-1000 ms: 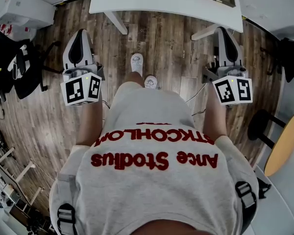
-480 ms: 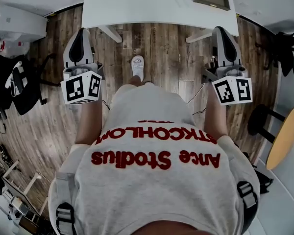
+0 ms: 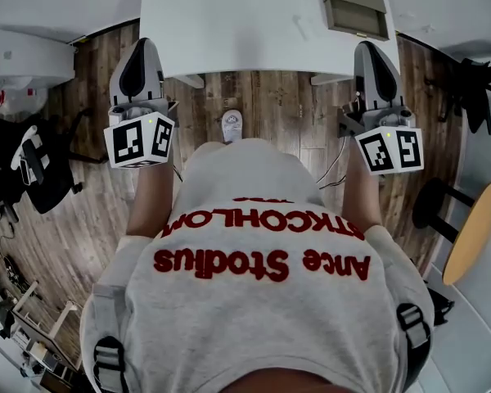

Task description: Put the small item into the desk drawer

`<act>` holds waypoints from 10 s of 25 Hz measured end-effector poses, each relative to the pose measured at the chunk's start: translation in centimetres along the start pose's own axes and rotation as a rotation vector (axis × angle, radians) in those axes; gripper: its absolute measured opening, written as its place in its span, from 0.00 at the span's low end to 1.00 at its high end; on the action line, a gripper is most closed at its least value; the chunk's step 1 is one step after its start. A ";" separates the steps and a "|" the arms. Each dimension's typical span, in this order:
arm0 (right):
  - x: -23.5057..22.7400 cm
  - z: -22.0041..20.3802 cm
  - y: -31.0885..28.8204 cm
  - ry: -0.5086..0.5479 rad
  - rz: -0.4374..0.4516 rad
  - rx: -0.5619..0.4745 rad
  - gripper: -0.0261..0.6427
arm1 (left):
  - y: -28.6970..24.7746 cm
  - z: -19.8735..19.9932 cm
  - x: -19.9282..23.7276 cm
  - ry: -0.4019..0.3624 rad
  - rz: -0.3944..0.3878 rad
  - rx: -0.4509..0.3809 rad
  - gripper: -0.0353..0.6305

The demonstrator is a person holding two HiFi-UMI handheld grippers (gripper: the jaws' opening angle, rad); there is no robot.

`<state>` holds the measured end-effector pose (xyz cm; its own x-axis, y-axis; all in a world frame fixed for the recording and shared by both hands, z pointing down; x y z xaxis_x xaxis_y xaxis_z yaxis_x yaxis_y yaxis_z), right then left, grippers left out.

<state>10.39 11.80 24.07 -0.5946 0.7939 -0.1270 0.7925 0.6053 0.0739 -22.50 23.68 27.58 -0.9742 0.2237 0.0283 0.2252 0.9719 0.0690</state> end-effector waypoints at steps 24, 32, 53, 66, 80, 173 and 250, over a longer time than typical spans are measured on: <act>0.0 -1.7 -5.5 0.019 -0.053 0.055 0.05 | -6.7 -2.3 1.8 0.042 -0.090 0.043 0.06; -2.4 -1.9 -8.9 0.000 0.027 0.045 0.05 | -8.3 -2.2 1.8 0.023 -0.024 0.046 0.06; -13.4 -0.9 -19.1 -0.042 0.205 0.041 0.05 | -19.1 -1.4 -1.9 -0.016 0.104 0.024 0.06; -15.7 -0.9 -22.3 -0.103 0.266 0.038 0.05 | -22.5 -0.5 -5.3 -0.122 0.085 0.003 0.06; -14.1 -1.2 -22.1 -0.086 0.155 0.048 0.05 | -25.1 -1.2 -4.3 -0.041 -0.021 0.023 0.06; -10.7 -1.9 -24.1 0.160 0.093 0.088 0.25 | -23.7 -0.4 -1.4 -0.031 0.024 -0.055 0.06; -28.2 -24.2 -8.2 0.012 -0.258 0.714 0.30 | -30.9 -16.8 -28.5 -0.006 -0.544 0.313 0.06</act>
<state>17.38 -14.23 51.02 -0.7714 0.6349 -0.0423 0.5206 0.5914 -0.6158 -1.44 -13.94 41.44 -0.9485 -0.3099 0.0655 -0.3166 0.9220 -0.2229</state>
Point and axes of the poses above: the fingertips, and each gripper's own axes: y backward along the fingers, x to its left, z out of its top, the point moved 3 cm from there along y, backward along the fingers, and after that the axes turned 5 degrees about z, right-handed, at the moved point
